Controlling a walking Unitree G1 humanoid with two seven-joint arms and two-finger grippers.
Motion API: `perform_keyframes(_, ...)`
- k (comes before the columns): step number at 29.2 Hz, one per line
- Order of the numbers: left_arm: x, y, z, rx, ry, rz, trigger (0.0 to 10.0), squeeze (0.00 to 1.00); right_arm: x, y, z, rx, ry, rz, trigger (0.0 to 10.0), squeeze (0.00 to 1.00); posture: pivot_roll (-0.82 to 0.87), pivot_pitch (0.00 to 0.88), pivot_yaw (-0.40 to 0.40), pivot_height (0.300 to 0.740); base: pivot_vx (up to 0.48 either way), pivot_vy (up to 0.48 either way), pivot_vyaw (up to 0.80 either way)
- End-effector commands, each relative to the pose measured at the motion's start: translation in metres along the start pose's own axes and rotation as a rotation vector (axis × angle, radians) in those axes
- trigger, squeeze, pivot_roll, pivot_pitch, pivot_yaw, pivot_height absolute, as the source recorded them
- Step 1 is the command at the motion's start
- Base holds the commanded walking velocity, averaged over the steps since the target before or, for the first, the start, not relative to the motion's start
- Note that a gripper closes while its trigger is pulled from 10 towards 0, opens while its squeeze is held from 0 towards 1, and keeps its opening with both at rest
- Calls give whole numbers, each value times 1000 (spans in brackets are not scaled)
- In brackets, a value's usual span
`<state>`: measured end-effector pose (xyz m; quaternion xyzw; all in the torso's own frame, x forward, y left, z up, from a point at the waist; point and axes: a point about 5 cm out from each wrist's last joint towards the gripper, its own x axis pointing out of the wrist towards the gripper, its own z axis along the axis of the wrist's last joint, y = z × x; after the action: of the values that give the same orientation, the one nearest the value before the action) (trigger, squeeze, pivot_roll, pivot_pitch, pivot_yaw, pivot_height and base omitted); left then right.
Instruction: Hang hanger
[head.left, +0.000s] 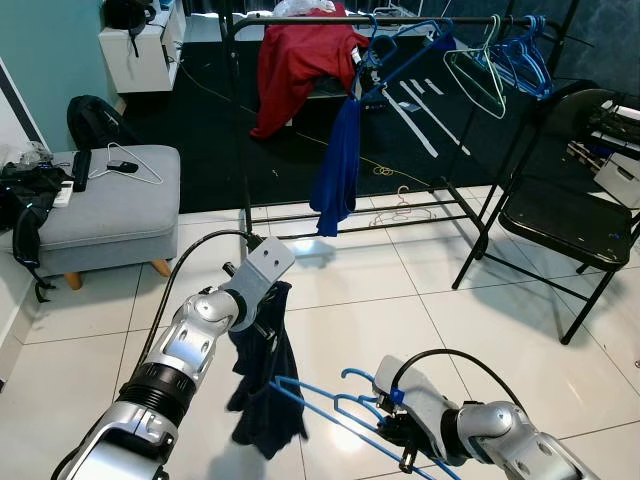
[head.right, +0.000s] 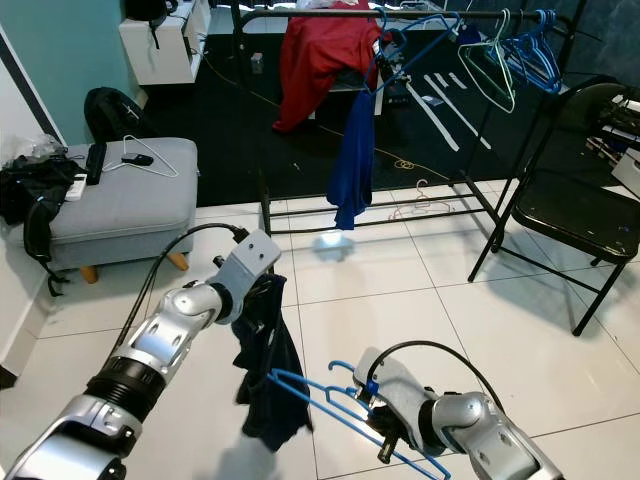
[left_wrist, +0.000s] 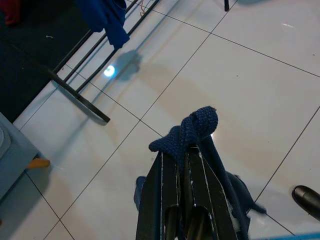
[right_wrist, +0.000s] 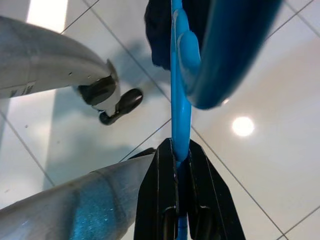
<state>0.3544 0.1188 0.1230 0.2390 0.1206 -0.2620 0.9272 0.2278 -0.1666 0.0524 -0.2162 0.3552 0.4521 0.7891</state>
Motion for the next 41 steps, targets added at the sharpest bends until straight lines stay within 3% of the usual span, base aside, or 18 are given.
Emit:
perform_keyframes(1, 1, 0, 8, -5, -25, -1, 10000, 0, 1, 1, -3, -11, 16, 14, 10000, 0, -65, 90, -17, 740, 0, 0, 0)
perform_keyframes(9, 1, 0, 8, -8, -26, -2, 10000, 0, 1, 7, -10, -5, 50, 69, 10000, 0, -66, 85, -16, 740, 0, 0, 0)
perform_keyframes(11, 1, -1, 9, -8, -30, -4, 10000, 0, 7, -8, -19, 12, 59, -66, 10000, 0, -68, 74, -16, 740, 0, 0, 0)
perform_keyframes(14, 1, -1, 9, -8, -31, -5, 10000, 0, 8, -12, -22, 17, 63, -102, 10000, 0, -68, 74, -16, 740, 0, 0, 0)
perform_keyframes(16, 1, 1, 8, -4, -28, 1, 10000, 0, 2, -34, -32, 57, 81, -276, 10000, 0, -72, 63, -15, 740, 0, 0, 0)
perform_keyframes(20, 1, 1, 7, -3, -26, 3, 10000, 0, -1, -41, -36, 69, 88, -331, 10000, 0, -72, 63, -15, 740, 0, 0, 0)
perform_keyframes(23, 1, 3, 8, 0, -27, 7, 10000, 0, -12, -40, -22, 80, 41, -260, 10000, 0, -69, 54, -18, 740, 0, 0, 0)
perform_keyframes(30, 0, 3, 8, 3, -28, 7, 10000, 0, -14, -25, -10, 77, 32, -135, 10000, 0, -67, 56, -18, 740, 0, 0, 0)
perform_keyframes(32, -1, 1, 8, 6, -23, -12, 10000, 0, -16, -1, -16, 80, 150, 47, 10000, 0, -63, 66, -20, 740, 0, 0, 0)
perform_keyframes(34, -1, 1, 8, 6, -23, -12, 10000, 0, -16, -1, -16, 80, 150, 47, 10000, 0, -63, 66, -20, 740, 0, 0, 0)
perform_keyframes(36, -2, -1, 7, 6, -19, -27, 10000, 0, -18, 13, -29, 110, 248, 143, 10000, 0, -62, 71, -20, 740, 0, 0, 0)
perform_keyframes(39, -3, -1, 6, 7, -17, -32, 10000, 0, -14, 16, -39, 127, 281, 159, 10000, 0, -62, 71, -20, 740, 0, 0, 0)
perform_keyframes(41, -3, -1, 7, 5, -20, -31, 10000, 0, 6, 10, -43, 113, 245, 94, 10000, 0, -63, 78, -15, 740, 0, 0, 0)
